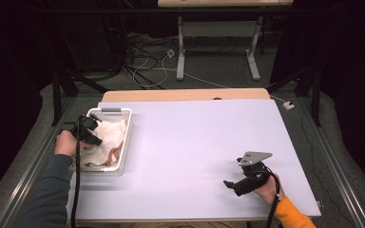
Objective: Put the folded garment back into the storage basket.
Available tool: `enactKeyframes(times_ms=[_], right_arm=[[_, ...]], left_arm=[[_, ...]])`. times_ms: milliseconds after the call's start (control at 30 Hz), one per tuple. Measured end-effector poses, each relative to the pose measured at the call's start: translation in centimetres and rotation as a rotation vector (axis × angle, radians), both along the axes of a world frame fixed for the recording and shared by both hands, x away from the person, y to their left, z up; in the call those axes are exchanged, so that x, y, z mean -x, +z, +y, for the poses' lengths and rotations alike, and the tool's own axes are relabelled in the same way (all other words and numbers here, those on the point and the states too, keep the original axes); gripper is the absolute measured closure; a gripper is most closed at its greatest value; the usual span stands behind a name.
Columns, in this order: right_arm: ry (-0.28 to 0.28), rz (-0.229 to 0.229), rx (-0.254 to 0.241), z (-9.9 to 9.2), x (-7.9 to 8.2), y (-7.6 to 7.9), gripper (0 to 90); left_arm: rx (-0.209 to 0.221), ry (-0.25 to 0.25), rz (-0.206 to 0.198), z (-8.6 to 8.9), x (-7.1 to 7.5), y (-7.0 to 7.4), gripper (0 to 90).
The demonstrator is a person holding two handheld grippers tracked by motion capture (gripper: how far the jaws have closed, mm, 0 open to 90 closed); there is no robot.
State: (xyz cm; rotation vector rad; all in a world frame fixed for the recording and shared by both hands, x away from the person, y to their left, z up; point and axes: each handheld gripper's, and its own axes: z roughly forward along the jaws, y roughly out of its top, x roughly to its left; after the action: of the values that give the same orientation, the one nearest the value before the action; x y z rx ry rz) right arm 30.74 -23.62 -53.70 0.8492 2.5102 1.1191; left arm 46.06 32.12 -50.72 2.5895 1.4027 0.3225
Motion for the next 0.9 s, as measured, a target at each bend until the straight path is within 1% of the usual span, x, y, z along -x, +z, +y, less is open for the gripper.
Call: enactKeyframes(times_ms=[67,133,167,200,233,300,333,367,400,433,467,500,533,567,600,633,667,700,733,767,867,900], right_arm=[[-0.001,0.0,0.0,0.0,0.0,0.0,1.1],[-0.001,-0.001,-0.001,0.0,0.0,0.0,1.1],[-0.001,-0.001,-0.001,0.0,0.0,0.0,1.1],[-0.002,-0.002,0.0,0.0,0.0,0.0,1.1],[-0.002,-0.002,0.0,0.0,0.0,0.0,1.1],[-0.001,-0.001,-0.001,0.0,0.0,0.0,1.1],[-0.001,-0.001,-0.001,0.0,0.0,0.0,1.1],[-0.003,-0.002,0.001,0.0,0.0,0.0,1.1],[-0.003,-0.002,0.001,0.0,0.0,0.0,1.1],[-0.002,-0.002,0.003,0.0,0.0,0.0,1.1],[-0.001,0.0,-0.001,0.0,0.0,0.0,1.1],[0.0,0.0,0.0,0.0,0.0,0.0,1.1],[0.003,0.005,0.003,0.1,0.0,0.0,1.1],[0.003,0.005,0.003,0.1,0.0,0.0,1.1],[0.001,0.001,0.001,0.1,-0.1,0.0,1.2],[0.001,0.0,0.002,0.1,-0.1,0.0,1.2],[0.002,0.001,0.003,0.1,-0.1,0.0,1.1],[0.002,0.001,0.002,0.1,-0.1,0.0,1.2],[0.002,0.001,0.002,0.1,-0.1,0.0,1.2],[0.005,-0.004,0.003,0.1,-0.1,0.0,1.2],[0.003,-0.002,0.0,0.2,-0.1,0.0,1.2],[0.004,-0.001,0.001,0.2,-0.1,0.0,1.2]], left_arm=[[-0.007,0.012,0.002,0.1,-0.1,0.0,69.9],[-0.01,0.013,-0.001,0.1,-0.1,-0.1,68.3],[-0.01,0.013,-0.009,0.1,-0.1,-0.1,68.3],[-0.016,0.013,-0.004,0.1,-0.1,-0.1,66.5],[-0.023,0.014,-0.014,0.1,-0.1,-0.1,63.0],[-0.025,0.022,-0.02,0.2,0.1,0.3,51.3],[-0.025,0.022,-0.02,0.2,0.1,0.3,47.3],[-0.024,0.019,-0.035,0.2,0.2,0.4,43.2],[-0.016,0.024,-0.042,0.3,0.3,0.7,43.2],[-0.001,0.019,-0.063,0.4,0.7,1.3,36.3],[-0.001,0.019,-0.063,0.4,0.7,1.3,34.5],[0.015,0.003,-0.1,0.4,1.1,1.9,32.4],[0.015,0.003,-0.1,0.4,1.1,1.9,30.3],[0.016,0.001,-0.101,0.3,1.3,2.3,30.3],[0.041,-0.004,-0.128,0.2,1.8,2.7,26.9],[0.036,-0.017,-0.135,0.2,2.0,3.0,25.7],[0.05,-0.016,-0.144,0.1,2.2,3.2,24.1],[0.05,-0.016,-0.144,0.1,2.2,3.2,22.6],[0.057,-0.016,-0.153,0.0,2.4,3.3,22.6],[0.075,-0.026,-0.159,-0.1,2.8,3.6,17.8],[0.079,-0.037,-0.169,-0.4,3.1,3.9,16.6],[0.086,-0.041,-0.173,-0.6,3.3,4.1,15.6]])
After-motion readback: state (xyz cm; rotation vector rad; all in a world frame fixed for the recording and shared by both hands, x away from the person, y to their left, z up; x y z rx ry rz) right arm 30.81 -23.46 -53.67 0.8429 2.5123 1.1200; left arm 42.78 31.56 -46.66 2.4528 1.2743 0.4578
